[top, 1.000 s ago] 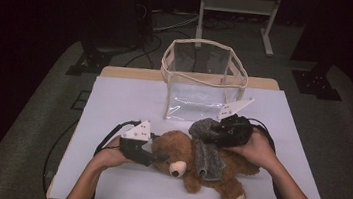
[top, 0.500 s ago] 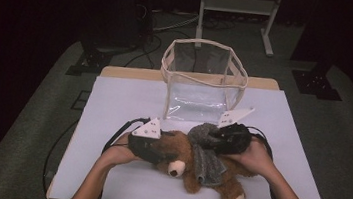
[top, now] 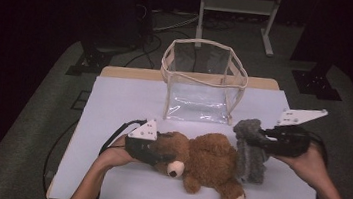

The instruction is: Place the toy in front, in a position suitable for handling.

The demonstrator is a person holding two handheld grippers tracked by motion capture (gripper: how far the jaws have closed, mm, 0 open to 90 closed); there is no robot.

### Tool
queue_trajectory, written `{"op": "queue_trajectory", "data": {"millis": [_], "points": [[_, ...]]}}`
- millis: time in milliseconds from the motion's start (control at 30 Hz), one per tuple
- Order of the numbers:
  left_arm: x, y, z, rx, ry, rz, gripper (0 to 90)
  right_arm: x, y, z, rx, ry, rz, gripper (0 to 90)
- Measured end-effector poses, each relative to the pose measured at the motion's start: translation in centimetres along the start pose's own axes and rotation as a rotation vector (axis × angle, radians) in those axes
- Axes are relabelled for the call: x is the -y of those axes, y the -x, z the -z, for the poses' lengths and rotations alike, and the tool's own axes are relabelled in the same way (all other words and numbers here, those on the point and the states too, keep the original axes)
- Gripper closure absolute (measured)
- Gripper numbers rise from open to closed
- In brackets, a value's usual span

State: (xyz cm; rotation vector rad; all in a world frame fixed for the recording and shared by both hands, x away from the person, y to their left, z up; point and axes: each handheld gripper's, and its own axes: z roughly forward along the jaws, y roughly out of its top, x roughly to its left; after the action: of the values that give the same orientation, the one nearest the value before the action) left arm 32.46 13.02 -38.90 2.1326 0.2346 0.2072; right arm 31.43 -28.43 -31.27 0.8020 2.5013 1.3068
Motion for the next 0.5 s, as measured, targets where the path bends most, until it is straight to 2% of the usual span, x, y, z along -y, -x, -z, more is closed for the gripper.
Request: {"op": "queue_trajectory", "data": {"millis": [33, 67, 100, 200, 267, 300, 333, 367, 400, 433, 467, 500], "points": [[0.0, 0.0, 0.0, 0.0, -0.005, -0.006, 36.6, 0.5, 0.4, 1.3, 0.029, -0.018, -0.011, 66.6], [0.0, 0.0, 0.0, 0.0, -0.005, -0.006, 36.6, 0.5, 0.4, 1.3, 0.029, -0.018, -0.011, 66.6], [-0.1, 0.1, 0.0, 0.0, -0.007, -0.01, 36.6, 1.1, 0.7, 2.0, 0.039, -0.028, -0.025, 66.6], [-0.1, 0.1, 0.1, 0.001, -0.01, -0.012, 36.5, 1.5, 0.8, 2.0, 0.041, -0.06, -0.031, 66.4], [-0.1, 0.2, 0.1, 0.004, -0.011, -0.012, 36.5, 1.9, 0.9, 1.3, 0.028, -0.074, -0.038, 66.4], [-0.1, 0.3, 0.1, 0.004, -0.011, -0.014, 36.5, 2.0, 1.0, 0.5, 0.016, -0.081, -0.042, 66.4], [-0.1, 0.3, 0.1, 0.004, -0.011, -0.014, 36.5, 2.0, 1.0, 0.5, 0.016, -0.081, -0.042, 66.4], [-0.1, 0.3, 0.1, 0.003, -0.009, -0.014, 36.5, 2.0, 1.0, -0.9, -0.009, -0.099, -0.042, 66.4], [-0.1, 0.3, 0.1, 0.003, -0.009, -0.014, 36.5, 2.0, 1.0, -0.9, -0.009, -0.099, -0.042, 66.4], [-0.1, 0.4, 0.1, 0.003, -0.01, -0.018, 36.4, 2.0, 0.9, -2.5, -0.033, -0.123, -0.034, 66.4], [-0.1, 0.4, 0.1, 0.003, -0.01, -0.018, 36.5, 2.0, 0.9, -2.5, -0.033, -0.123, -0.034, 66.4], [-0.1, 0.5, 0.1, 0.004, -0.012, -0.024, 36.5, 1.9, 0.8, -3.3, -0.045, -0.133, -0.031, 66.4]]}}
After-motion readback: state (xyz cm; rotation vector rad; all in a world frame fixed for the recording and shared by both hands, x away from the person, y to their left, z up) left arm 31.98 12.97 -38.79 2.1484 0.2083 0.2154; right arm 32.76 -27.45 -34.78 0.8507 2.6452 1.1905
